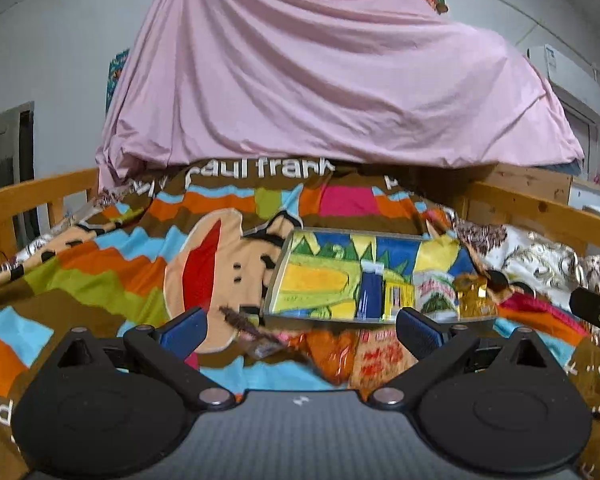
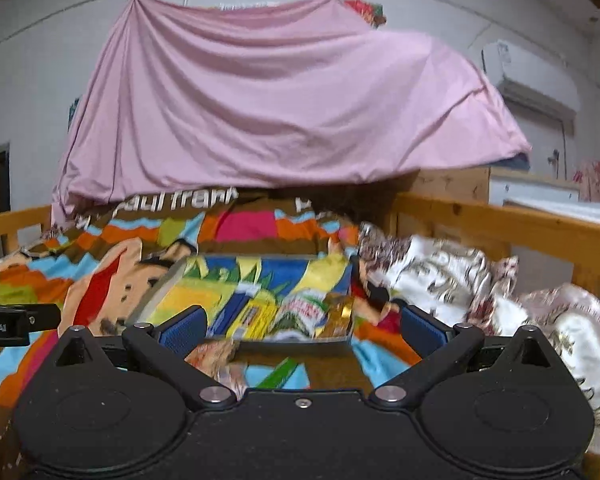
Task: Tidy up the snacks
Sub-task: 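Move both tools toward the snacks lying in front of the tray, then grasp the brown-wrapped bar with the left tool while the right tool grasps the green stick packet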
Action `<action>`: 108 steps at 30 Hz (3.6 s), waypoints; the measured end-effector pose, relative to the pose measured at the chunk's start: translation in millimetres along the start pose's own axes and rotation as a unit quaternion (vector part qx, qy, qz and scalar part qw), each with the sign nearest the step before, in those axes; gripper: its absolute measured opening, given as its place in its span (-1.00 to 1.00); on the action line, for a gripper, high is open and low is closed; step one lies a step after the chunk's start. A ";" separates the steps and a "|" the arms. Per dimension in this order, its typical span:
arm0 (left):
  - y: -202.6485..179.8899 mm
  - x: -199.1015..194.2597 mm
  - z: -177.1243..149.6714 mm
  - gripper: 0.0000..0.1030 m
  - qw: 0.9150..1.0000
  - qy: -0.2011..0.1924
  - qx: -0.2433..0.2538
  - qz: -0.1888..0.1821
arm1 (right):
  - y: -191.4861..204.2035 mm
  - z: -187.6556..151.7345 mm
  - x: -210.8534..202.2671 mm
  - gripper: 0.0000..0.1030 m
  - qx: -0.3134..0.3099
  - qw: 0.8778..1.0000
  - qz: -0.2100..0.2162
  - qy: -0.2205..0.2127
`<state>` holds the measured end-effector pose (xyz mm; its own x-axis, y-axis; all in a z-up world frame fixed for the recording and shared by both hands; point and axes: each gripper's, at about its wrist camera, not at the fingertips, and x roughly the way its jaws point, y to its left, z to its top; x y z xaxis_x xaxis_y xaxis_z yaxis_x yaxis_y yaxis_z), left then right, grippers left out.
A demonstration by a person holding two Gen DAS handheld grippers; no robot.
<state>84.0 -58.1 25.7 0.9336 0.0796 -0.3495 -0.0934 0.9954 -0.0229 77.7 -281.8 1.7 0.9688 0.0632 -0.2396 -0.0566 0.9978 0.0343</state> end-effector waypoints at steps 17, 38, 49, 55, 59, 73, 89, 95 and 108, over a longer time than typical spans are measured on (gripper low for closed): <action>18.3 13.5 -28.9 0.99 0.999 0.053 0.003 0.009 | -3.0 -15.9 30.8 0.99 0.029 0.996 -0.013 0.086; -20.1 67.5 -38.0 0.99 0.987 0.120 0.052 -0.093 | -4.8 -15.8 121.6 0.99 -0.037 0.990 0.036 0.135; -39.5 83.8 -45.2 0.99 0.979 0.148 0.043 -0.135 | -28.0 -27.8 206.1 0.98 0.064 0.967 0.055 0.242; -45.3 84.9 -39.1 0.99 0.982 0.135 0.006 -0.133 | -16.7 -38.1 227.1 0.96 -0.007 0.953 0.061 0.296; -53.0 89.2 -38.6 0.99 0.980 0.141 0.007 -0.138 | -9.8 -40.8 227.8 0.97 -0.081 0.942 0.085 0.315; -64.8 95.8 -46.6 0.99 0.970 0.153 -0.107 -0.158 | -64.8 -44.6 201.8 0.92 -0.123 0.940 0.171 0.267; -88.8 142.3 -55.3 0.99 0.946 0.211 -0.237 -0.070 | -50.4 -48.6 175.1 0.85 -0.213 0.942 0.153 0.210; -124.9 149.7 -54.7 0.99 0.967 0.220 -0.128 -0.010 | -42.6 -53.4 175.1 0.97 -0.238 0.939 0.147 0.201; -130.6 133.8 -60.2 0.48 0.980 0.195 -0.047 0.006 | -22.0 -61.0 159.9 0.81 -0.325 0.924 0.131 0.151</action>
<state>200.2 -180.7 -74.4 0.7314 0.0458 -0.6804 -0.1520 0.9836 -0.0972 219.2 -292.5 -96.5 0.7953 0.2091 -0.5690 -0.5079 0.7423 -0.4371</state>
